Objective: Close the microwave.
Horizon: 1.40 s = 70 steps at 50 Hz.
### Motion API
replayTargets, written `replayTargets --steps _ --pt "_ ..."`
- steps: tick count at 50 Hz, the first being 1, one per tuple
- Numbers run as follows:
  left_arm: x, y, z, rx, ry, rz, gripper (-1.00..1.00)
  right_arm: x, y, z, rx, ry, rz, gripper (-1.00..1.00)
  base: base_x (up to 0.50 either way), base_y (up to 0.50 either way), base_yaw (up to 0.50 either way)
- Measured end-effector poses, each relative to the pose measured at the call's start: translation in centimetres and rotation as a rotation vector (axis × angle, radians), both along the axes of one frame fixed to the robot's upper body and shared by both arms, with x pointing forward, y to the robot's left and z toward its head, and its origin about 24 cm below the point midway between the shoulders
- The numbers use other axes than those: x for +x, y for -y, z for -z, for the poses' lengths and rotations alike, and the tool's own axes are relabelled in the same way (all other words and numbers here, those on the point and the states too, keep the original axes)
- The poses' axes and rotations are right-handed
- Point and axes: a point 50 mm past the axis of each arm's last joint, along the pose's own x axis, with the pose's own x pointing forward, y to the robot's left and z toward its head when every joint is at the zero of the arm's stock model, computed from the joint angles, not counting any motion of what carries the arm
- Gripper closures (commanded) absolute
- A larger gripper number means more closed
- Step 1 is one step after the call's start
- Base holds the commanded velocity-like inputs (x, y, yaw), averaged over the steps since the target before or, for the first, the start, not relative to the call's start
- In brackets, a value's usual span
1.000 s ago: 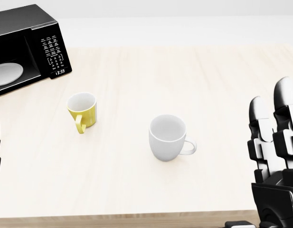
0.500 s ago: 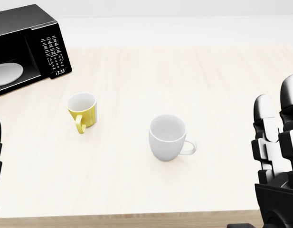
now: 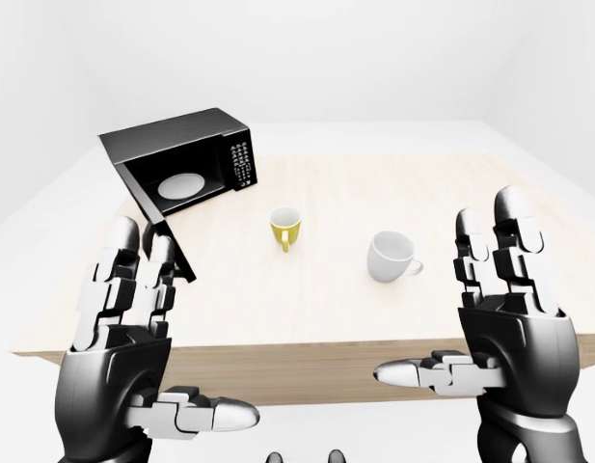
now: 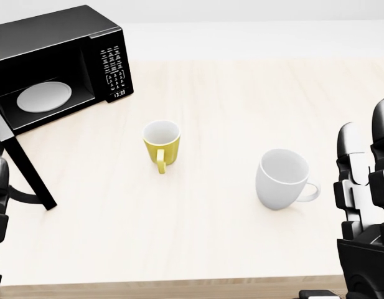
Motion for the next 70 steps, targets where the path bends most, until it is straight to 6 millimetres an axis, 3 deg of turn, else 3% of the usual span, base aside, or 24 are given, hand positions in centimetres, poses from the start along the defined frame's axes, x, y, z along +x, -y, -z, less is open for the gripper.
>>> replayTargets --steps 70 --pt "-0.04 -0.32 -0.05 -0.002 -0.001 -0.008 -1.0 0.07 -0.61 0.53 -0.011 -0.031 -0.015 -1.0 0.0 0.5 0.0"
